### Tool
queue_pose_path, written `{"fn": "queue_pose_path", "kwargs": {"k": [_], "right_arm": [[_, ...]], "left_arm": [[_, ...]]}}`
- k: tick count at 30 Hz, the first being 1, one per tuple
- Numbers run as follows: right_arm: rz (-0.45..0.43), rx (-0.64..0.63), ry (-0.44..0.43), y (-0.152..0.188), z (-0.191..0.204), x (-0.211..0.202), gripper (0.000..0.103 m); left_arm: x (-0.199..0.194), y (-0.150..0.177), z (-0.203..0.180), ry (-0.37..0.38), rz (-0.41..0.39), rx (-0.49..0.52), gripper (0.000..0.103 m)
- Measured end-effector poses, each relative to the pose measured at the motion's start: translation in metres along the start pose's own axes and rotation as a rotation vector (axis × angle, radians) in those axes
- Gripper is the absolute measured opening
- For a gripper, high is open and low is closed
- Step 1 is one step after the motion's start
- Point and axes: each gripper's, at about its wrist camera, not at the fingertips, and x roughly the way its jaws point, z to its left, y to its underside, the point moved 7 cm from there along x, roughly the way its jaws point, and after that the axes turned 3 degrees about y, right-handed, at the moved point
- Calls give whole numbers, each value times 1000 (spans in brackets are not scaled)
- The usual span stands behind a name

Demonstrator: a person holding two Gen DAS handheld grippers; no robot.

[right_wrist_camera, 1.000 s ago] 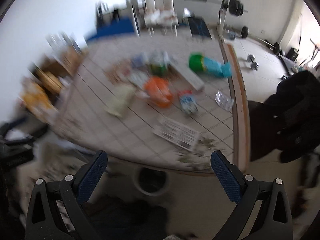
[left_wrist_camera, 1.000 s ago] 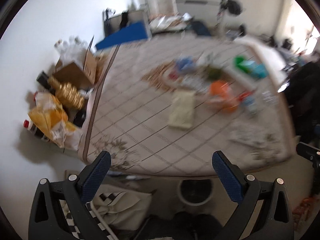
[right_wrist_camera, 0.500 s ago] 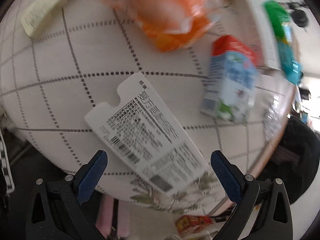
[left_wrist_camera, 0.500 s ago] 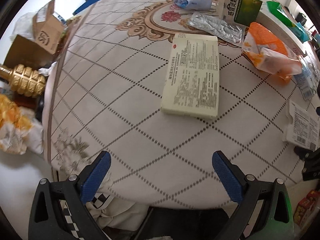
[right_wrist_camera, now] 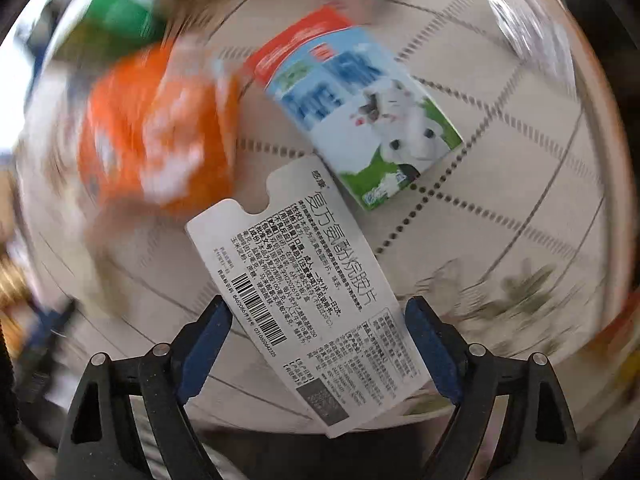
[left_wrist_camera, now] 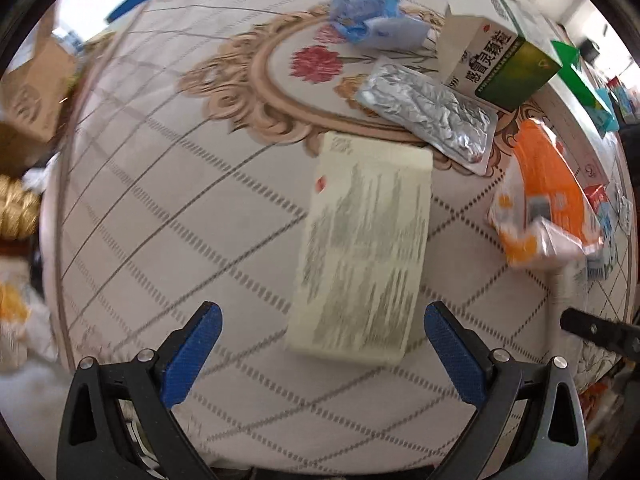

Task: Collect trash
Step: 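Grasp the cream medicine box with the left tool while the right tool grasps the white leaflet, then carry both items over the white bin and open both tools to drop them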

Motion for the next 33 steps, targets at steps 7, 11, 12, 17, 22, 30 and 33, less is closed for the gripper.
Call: {"fn": "queue_pose_path", "kwargs": {"k": [7,11,12,17,22,30,33], "right_arm": [[-76,-210,207,5,17,-1,95],[-69,-187,244,16,19,12,94],[-79,-187,249,17,18,24,93],[-149,-221,254,36,23,36,79],[-131,-287,214,62,7,37,79],[-100,-540,54,120,-58,27,79],[-22,-641,20,172,-84,42,79]], "left_arm": [[33,-30,-27,-7,69,122,103],[34,-30,-28,49,49,81,81],[31,-29,-26,48,24,82,70],[21,4,-28,23,-8,32,70],[-4,65,-34,-7,-57,-87,70],[-51,219,-47,21,-129,-474,70],[-37,283,-58,74,-97,-626,70]]}}
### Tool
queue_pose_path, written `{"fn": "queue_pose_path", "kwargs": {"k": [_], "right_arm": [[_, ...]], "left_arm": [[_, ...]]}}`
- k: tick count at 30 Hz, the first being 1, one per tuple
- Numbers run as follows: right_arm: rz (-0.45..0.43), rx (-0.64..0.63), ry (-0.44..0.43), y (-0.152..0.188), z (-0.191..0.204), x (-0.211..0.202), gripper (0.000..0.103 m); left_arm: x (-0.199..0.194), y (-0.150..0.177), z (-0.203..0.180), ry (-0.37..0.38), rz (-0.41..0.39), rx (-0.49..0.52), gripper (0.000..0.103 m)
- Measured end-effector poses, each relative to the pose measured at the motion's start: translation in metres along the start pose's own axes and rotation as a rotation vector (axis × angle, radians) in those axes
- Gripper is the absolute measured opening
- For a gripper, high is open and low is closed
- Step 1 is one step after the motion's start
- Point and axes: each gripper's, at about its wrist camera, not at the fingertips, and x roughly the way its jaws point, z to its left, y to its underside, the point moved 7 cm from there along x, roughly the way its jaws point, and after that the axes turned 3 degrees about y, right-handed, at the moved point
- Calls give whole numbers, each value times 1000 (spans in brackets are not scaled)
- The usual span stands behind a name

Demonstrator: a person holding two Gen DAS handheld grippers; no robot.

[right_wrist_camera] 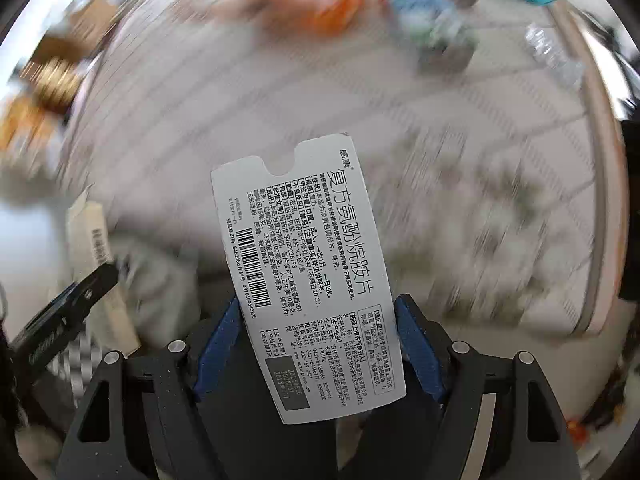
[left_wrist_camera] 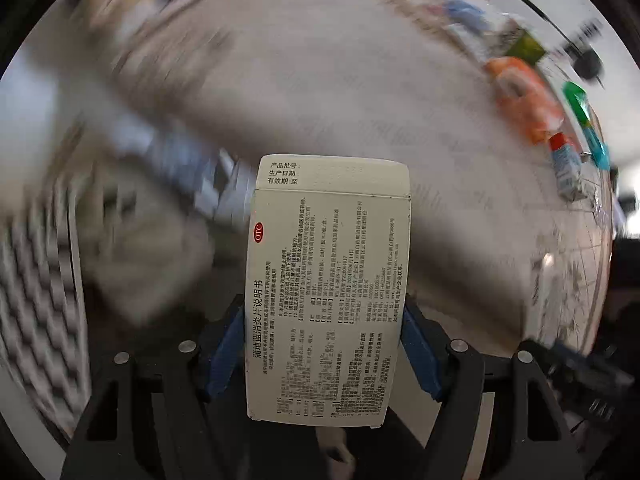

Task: Collect trash
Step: 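Carry both items over the white bin and open both tools to drop them, then raise both tools from the bin back toward the table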

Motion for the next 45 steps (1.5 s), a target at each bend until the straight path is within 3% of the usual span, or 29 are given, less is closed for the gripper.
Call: {"fn": "queue_pose_path", "kwargs": {"k": [3,4,6,8,13,16,19,21,23,25,30,35,45], "right_arm": [[88,-33,-26,49,14,20,79],[114,-37,-21,63,12,39,79],[145,-47,9,84,10,78,79],[180,-48,15,88,7,134,79],[191,-20,34,87,-12,268,79],[201,8,29,55,-19,338,79],[198,12,22,31,-8,389,79],[224,2,-7,28,-9,415,79],[231,-9,-12,26,-4,443,83],[217,-22,-2,22,1,451,103],[164,-88,82,32,-1,429,103],[116,-174,238,42,1,401,103],[90,-207,288,64,6,317,103]], "left_arm": [[32,38,32,30,74,-103,70],[53,57,43,48,110,-143,70],[90,63,57,74,156,-185,70],[138,81,73,115,193,-223,70],[268,81,96,233,289,-304,71],[329,74,105,314,351,-341,71],[364,73,112,345,363,-351,83],[376,72,127,358,359,-352,99],[378,78,129,328,356,-332,99],[374,81,134,265,328,-302,99],[352,91,151,37,218,-230,100],[318,104,144,-100,184,-152,100],[265,121,115,-109,192,-53,99]]}}
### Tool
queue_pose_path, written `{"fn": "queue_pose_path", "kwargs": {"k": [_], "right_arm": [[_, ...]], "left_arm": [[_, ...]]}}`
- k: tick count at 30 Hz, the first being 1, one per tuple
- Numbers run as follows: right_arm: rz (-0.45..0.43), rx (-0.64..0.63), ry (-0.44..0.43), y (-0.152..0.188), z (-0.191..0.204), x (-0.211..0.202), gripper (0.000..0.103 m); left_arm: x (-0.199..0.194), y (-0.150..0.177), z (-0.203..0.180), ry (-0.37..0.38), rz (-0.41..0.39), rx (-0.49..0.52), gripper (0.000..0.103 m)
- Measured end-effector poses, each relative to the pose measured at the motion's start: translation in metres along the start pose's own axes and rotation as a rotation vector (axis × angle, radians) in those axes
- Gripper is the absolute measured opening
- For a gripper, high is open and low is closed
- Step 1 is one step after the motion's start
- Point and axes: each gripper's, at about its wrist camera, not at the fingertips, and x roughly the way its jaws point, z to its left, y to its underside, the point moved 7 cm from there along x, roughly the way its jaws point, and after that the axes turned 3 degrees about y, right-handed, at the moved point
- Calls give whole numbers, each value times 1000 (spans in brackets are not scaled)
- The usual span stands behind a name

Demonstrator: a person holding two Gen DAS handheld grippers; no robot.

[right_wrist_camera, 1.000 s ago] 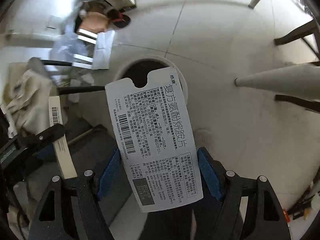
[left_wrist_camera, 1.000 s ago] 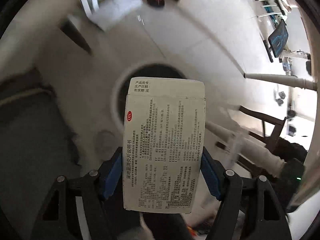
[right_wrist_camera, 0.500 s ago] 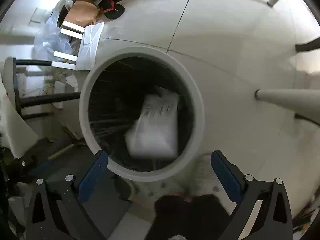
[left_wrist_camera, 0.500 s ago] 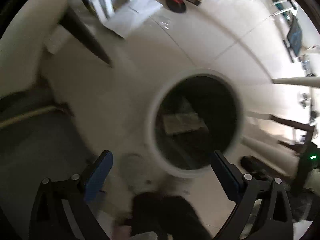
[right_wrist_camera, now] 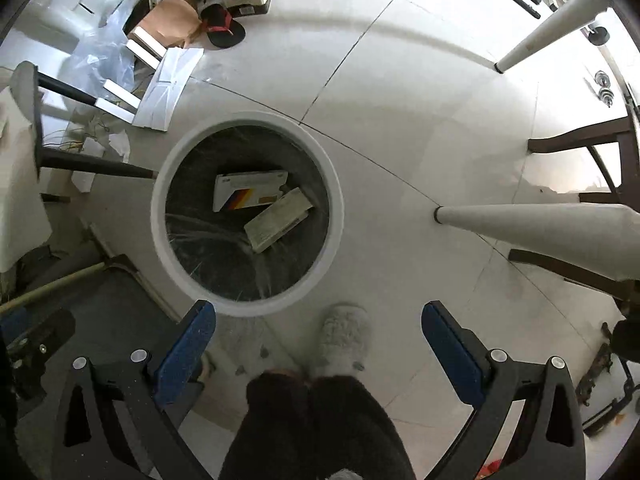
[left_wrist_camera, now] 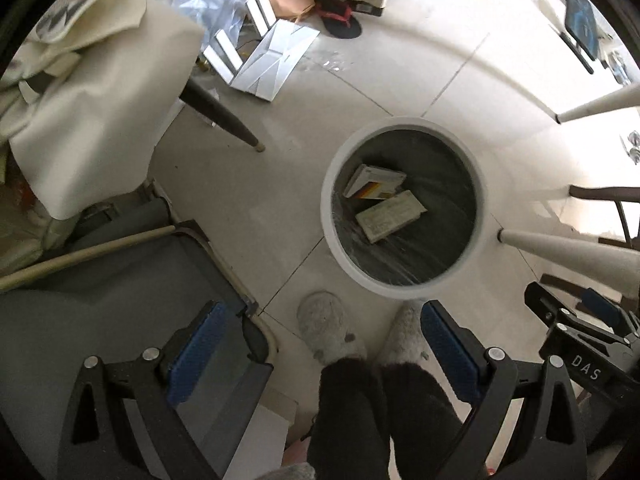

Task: Collect trash
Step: 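Raise both tools from the bin back toward the table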

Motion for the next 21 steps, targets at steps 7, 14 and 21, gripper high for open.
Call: {"fn": "queue_pose_path", "kwargs": {"k": [7,14,21], "right_arm": [[-1,3,2,18,-10,-60,103],[-23,6,-20,34,-14,-158,103],[-62,30,-65,39,-13,-262,103]], "left_arm": [[-52,10,-7,14,-3,21,99],[-139,24,-2,3,-20,24,99],[-231,34,3,-4,-70,48,99]]}}
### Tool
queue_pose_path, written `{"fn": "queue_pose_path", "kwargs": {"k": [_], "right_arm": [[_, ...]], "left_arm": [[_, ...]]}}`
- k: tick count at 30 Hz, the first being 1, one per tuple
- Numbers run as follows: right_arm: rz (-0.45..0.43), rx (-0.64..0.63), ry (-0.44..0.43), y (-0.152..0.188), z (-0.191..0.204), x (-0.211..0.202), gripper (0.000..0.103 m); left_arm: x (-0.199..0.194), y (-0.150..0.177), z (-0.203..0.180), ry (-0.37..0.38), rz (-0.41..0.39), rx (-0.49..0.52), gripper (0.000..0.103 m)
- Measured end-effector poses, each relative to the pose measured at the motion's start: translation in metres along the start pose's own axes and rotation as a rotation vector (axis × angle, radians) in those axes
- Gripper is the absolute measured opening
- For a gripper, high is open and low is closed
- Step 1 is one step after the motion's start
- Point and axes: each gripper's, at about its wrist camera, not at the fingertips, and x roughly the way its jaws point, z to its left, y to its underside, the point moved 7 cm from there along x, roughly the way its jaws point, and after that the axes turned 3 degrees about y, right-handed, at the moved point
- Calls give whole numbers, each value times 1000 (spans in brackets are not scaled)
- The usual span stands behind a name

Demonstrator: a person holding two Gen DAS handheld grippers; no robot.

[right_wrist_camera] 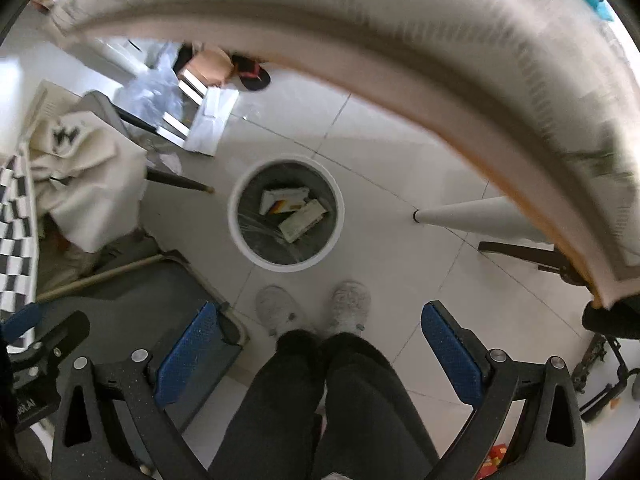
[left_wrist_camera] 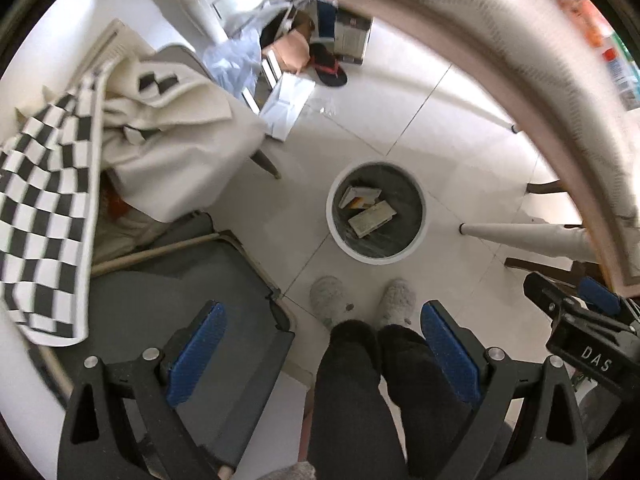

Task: Collect trash
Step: 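Raise both tools from the bin back toward the table, then grasp the orange snack bag with the left tool while the right tool grasps the milk carton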

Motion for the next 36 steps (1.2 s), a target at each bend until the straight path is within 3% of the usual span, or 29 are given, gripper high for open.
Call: {"fn": "queue_pose_path", "kwargs": {"k": [7,12,18,22,24,25,29,33,35,36], "right_arm": [[-61,93,-96,-30,-13,-92,103],[-102,210,-115,-85,-76,-140,103],[-154,323,-36,-173,-180,-145,103],[-125,351,-32,-234,-221,-117,103],[-100,347,-51,-256,-229,-103,99],[-87,345,-64,-264,-230,-96,92],[-42,327,-116,-291,-229,-70,90],[-5,313,-145,-302,-224,-56,77],[6,307,-144,-303,-222,-50,66],[4,305,-140,-304,-222,-50,66]], "left_arm": [[-91,-33,-21,-53,-136,47,99],[-124,-86,-74,-8,-220,63,99],[-130,-167,-166,66,-241,82,99],[-117,-225,-224,186,-182,19,99],[-109,-246,-244,221,-156,-18,86],[-103,-262,-257,244,-133,-37,84],[-81,-300,-282,262,-74,-103,80],[-63,-320,-290,238,-33,-133,37],[-61,-325,-290,216,-41,-129,19],[-62,-325,-288,194,-51,-122,14]]}}
